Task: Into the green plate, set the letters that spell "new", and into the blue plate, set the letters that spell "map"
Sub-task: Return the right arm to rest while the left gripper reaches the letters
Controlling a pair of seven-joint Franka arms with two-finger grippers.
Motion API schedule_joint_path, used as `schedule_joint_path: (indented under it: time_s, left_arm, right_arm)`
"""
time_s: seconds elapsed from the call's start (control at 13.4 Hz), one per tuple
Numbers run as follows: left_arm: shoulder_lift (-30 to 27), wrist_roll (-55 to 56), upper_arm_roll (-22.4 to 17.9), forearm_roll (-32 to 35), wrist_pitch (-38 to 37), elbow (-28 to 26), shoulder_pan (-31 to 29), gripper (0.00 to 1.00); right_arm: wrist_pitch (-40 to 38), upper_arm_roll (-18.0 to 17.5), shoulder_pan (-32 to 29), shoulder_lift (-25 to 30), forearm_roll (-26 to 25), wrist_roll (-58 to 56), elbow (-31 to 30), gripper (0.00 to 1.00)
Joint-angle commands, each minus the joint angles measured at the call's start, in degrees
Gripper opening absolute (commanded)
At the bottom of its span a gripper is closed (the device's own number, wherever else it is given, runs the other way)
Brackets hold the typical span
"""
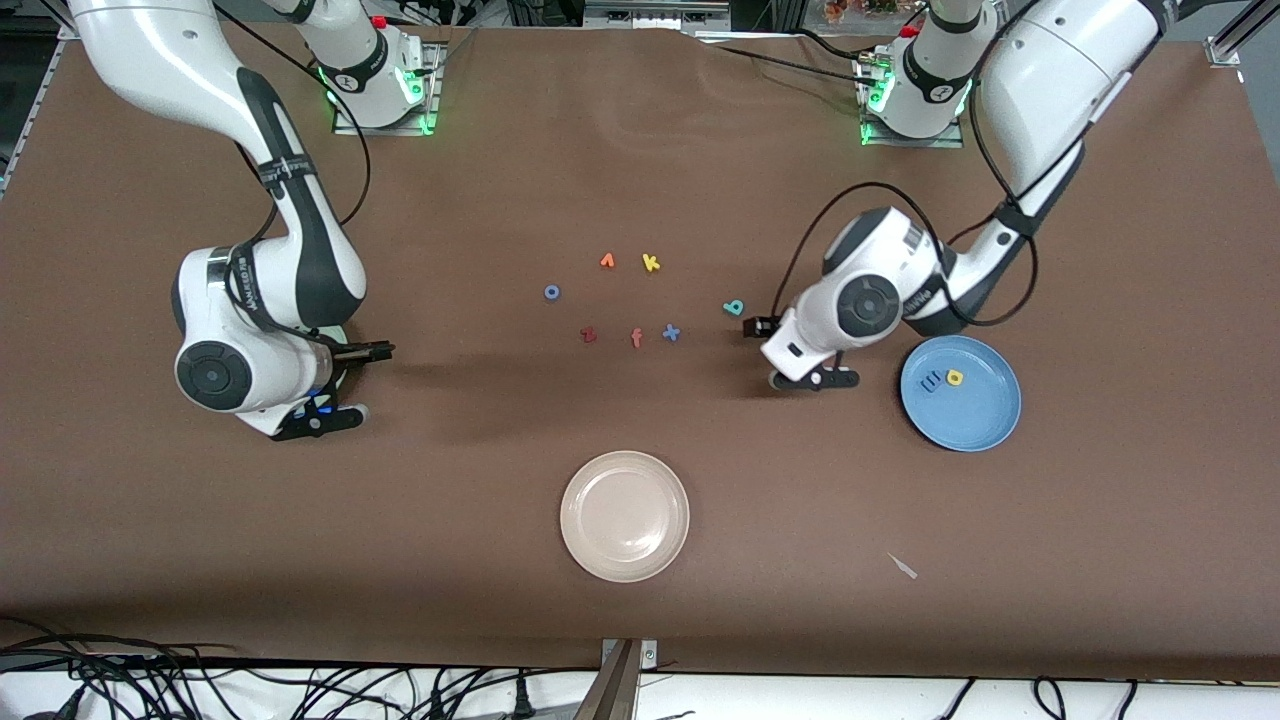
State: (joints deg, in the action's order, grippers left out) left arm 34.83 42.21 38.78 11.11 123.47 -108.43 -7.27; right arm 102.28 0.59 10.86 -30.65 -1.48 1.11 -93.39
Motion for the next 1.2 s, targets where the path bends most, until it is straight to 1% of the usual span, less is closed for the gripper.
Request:
schedule_joint_path:
  time_s: [0.0, 0.15, 0.22, 0.37, 0.45, 0.6, 0.75, 0.9, 0.97, 1.05, 1.12]
  left_arm:
    - [-2.66, 15.22, 0.25, 1.90, 2.47, -3.19, 2.09, 1.00]
    - [-2.75, 24.02, 0.51, 1.90, 2.74, -4.59, 1.74, 1.00]
    - [-2.66, 27.19, 0.51, 1.81, 3.79, -5.21, 1.74, 1.00]
    - [-2.48, 33.60, 0.25, 1.81, 11.84, -9.50, 1.13, 1.00]
    - [-2.48, 38.51, 0.16, 1.81, 14.58, -10.92, 1.12, 1.00]
    - [-2.48, 46.70, 0.16, 1.90, 15.14, -11.11, 1.82, 1.00]
    - [-1.96, 48.75, 0.16, 1.90, 15.83, -11.54, 2.00, 1.00]
    - [-0.47, 50.33, 0.16, 1.90, 19.07, -12.24, 2.09, 0.89]
    - [0.06, 51.38, 0.16, 1.90, 20.66, -12.25, 2.52, 0.88]
    - [0.41, 52.00, 0.16, 1.81, 21.28, -12.16, 3.49, 0.80]
    - [0.77, 52.27, -0.02, 1.90, 21.38, -12.07, 4.36, 0.75]
  right_arm:
    - [-4.62, -0.51, -0.23, 2.96, 0.78, 2.41, 0.66, 1.00]
    - [-6.65, -0.33, 0.30, 4.63, 0.78, 2.41, 1.02, 1.00]
    - [-6.74, -0.33, 0.73, 7.07, 0.78, 2.41, -0.03, 1.00]
    - [-5.52, -0.33, 0.65, 12.08, 0.60, 1.97, -2.40, 1.00]
    - [-4.55, -0.42, 0.04, 15.85, 0.60, 1.01, -4.32, 1.00]
    - [-2.36, -0.42, -0.93, 24.46, 0.78, 1.44, -9.68, 1.00]
    - [-4.44, -0.33, -1.28, 29.05, 0.43, 1.62, -9.62, 1.00]
    - [-7.43, 0.37, -2.86, 32.83, 0.69, 1.62, -9.27, 1.00]
    - [-9.18, 1.42, -2.87, 33.63, 0.69, 1.62, -8.74, 1.00]
    - [-11.29, 3.08, -2.87, 33.73, 0.69, 1.53, -6.82, 1.00]
    - [-12.36, 4.23, -2.87, 33.64, 0.25, 1.01, -4.72, 1.00]
